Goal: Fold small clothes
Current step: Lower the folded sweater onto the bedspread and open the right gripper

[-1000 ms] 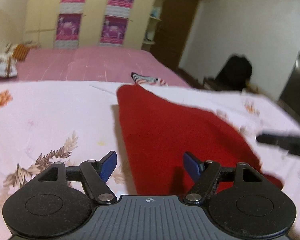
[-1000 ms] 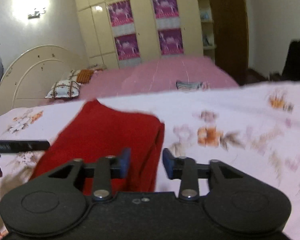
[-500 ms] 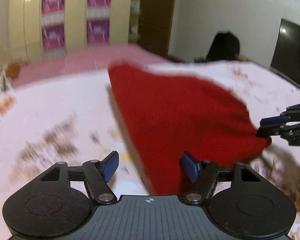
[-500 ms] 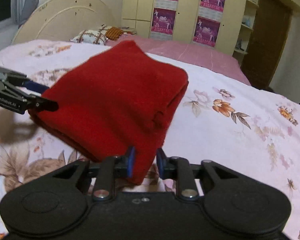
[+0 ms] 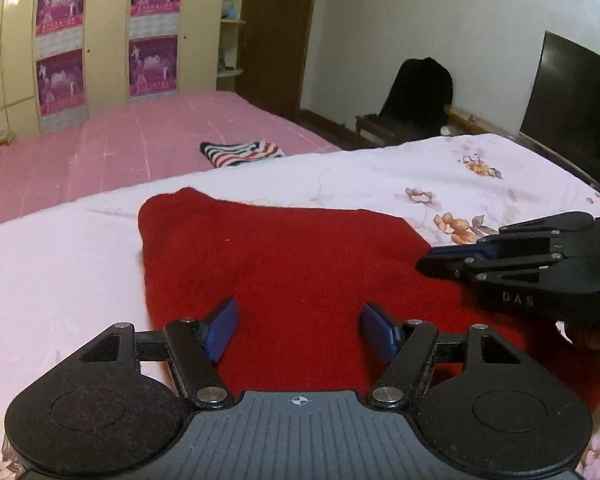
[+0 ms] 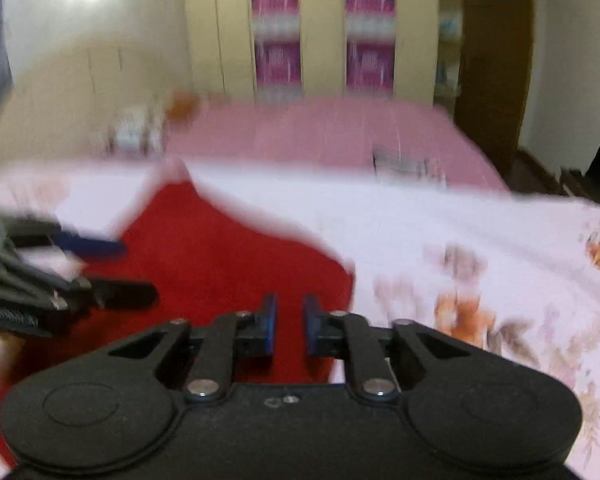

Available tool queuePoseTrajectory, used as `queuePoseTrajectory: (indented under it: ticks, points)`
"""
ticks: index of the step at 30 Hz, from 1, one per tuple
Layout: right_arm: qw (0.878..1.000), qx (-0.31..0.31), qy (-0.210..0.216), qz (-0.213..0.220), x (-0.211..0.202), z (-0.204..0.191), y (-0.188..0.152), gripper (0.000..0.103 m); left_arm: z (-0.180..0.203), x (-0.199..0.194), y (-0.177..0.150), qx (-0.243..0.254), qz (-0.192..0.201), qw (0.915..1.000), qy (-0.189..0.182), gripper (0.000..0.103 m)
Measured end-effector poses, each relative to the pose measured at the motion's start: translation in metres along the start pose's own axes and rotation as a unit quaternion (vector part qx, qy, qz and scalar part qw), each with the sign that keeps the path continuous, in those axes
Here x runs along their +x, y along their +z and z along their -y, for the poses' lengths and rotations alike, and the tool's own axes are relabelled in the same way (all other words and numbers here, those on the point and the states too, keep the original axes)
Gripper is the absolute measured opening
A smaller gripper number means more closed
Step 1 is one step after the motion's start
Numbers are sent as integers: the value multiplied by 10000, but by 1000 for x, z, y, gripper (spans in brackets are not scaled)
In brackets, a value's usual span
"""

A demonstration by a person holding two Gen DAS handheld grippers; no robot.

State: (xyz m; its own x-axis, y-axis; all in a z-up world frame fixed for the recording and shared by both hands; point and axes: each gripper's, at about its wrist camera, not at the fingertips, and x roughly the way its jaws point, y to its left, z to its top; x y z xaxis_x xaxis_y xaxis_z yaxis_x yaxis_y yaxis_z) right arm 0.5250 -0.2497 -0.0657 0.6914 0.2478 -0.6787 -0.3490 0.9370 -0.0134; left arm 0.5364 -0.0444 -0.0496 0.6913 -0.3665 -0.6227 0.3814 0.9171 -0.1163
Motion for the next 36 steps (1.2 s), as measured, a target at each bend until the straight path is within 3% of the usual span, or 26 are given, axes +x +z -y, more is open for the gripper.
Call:
queuePoseTrajectory:
  ticks: [1, 5, 6, 8, 11, 12, 14, 18, 21, 25, 27, 28, 30, 32, 35, 36]
  points:
    - [9998, -34, -51, 204, 3, 5, -8, 11, 1, -2, 0, 6, -6, 10000, 28, 69]
    - [9998, 97, -75, 149, -4, 7, -6, 12, 5, -30, -2, -37, 184, 9998, 62, 69]
    - [9997, 105, -106, 182, -11, 5, -3, 16, 5, -42, -4, -125, 283, 9995, 69, 69]
    - [9981, 144, 51, 596, -40, 1, -2, 22, 6, -61, -11, -322, 463, 9984, -8, 69]
    - [9960, -153, 451, 753, -62, -17, -14, 20, 17, -50, -27, -98, 96, 9998, 109, 69]
    - [9957, -407, 511, 661, -60, -25, -20, 18, 19, -46, -31, -8, 116, 9998, 137, 69]
    - [9971, -705, 189, 208, -39, -32, -33, 17, 16, -50, -28, -127, 114, 9998, 102, 69]
    - [9987, -383, 75, 336, -60, -26, -25, 19, 14, -94, -26, -229, 442, 9987, 102, 69]
    - [9963, -452, 423, 589, -105, -29, -37, 19, 17, -124, -49, -226, 483, 9985, 146, 69]
    - [9925, -915, 739, 329, -136, -45, -73, 16, 20, -127, -87, -381, 113, 9992, 101, 69]
    - [9918, -1172, 513, 60, -129, -49, -88, 13, 16, -117, -105, -511, -215, 9981, 274, 69]
    - [9929, -1150, 291, -129, -121, -48, -95, 13, 10, -116, -112, -678, -222, 9973, 201, 70]
    - [9966, -768, 292, -39, -116, -37, -101, 13, 2, -117, -116, -998, -178, 9948, 90, 70]
    - [9977, -642, 215, -86, -116, -39, -98, 14, 7, -121, -111, -803, -179, 9964, 223, 70]
    - [9969, -768, 71, -158, -119, -48, -93, 22, 20, -147, -105, -678, -4, 9969, 401, 70]
    - [9986, -510, 9, -149, -127, -47, -90, 45, 25, -158, -105, -658, 60, 9969, 428, 75]
